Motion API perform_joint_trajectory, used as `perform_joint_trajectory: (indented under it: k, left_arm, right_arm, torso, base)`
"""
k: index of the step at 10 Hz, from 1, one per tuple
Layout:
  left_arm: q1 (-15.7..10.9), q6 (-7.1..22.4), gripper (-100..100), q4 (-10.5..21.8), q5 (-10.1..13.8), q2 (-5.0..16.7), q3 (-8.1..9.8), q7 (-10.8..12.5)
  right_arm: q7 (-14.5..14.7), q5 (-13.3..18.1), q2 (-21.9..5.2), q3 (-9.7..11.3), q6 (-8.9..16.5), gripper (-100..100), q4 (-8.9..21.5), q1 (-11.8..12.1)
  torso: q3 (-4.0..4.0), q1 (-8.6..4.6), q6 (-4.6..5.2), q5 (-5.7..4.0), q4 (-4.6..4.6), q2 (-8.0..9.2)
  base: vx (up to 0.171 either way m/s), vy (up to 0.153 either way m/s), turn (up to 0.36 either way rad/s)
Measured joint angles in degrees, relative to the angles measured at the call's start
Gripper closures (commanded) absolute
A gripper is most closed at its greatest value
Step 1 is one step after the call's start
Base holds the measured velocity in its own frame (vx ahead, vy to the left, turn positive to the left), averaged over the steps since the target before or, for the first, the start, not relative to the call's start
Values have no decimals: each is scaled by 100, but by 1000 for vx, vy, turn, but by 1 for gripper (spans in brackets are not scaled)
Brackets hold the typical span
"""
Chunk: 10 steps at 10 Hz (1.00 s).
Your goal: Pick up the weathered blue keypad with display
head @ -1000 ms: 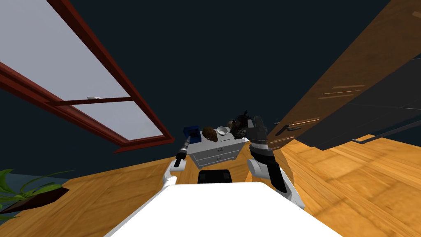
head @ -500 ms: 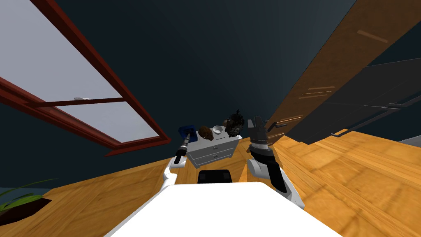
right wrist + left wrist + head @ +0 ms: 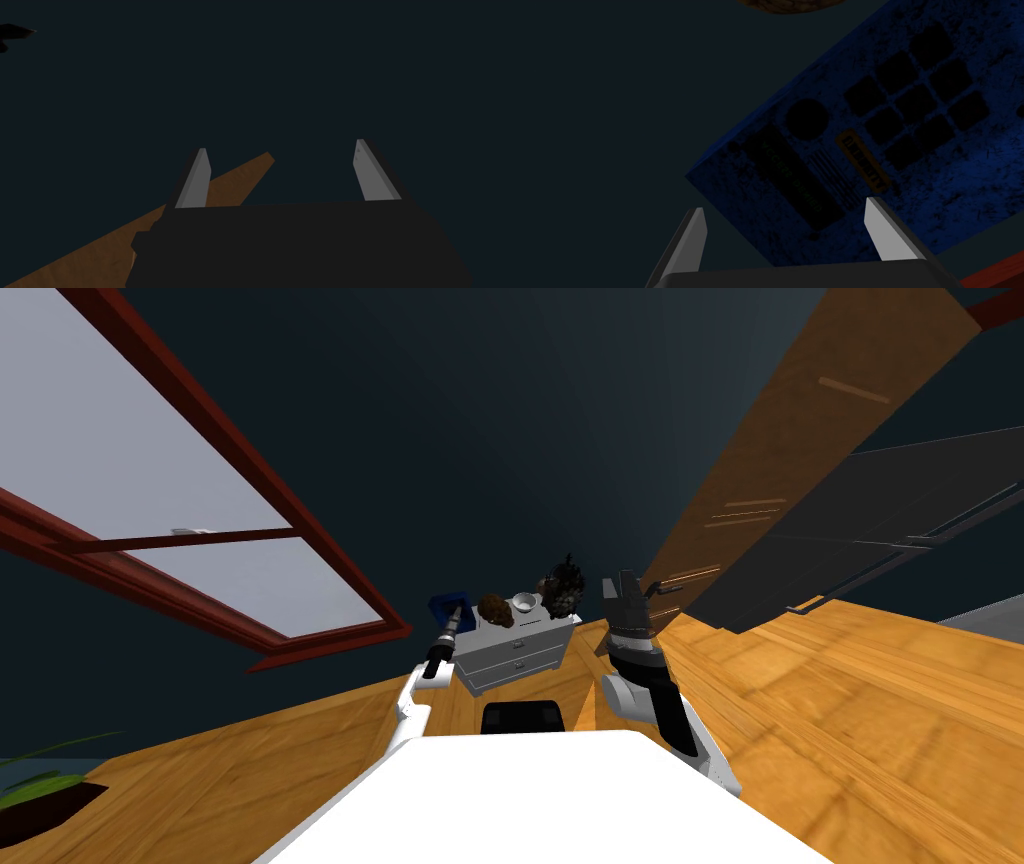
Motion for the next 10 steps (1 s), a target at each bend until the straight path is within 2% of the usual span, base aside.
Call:
perform_joint_trajectory:
  k: [5,10]
  left_arm:
    - [-85,481,-100,-344,20,14,0,-64]
    - [-192,1026,-100,-704,14,4,2,-242]
  right_arm:
    - [0,0,0,0,0,0,0,0]
    - [0,0,0,0,0,0,0,0]
  torso:
    - [-3,2,0,1,-2,-5]
    - [-4,-1,0,0,-2,-7]
  base:
    - [3,-29,23]
    - [5,-38,27]
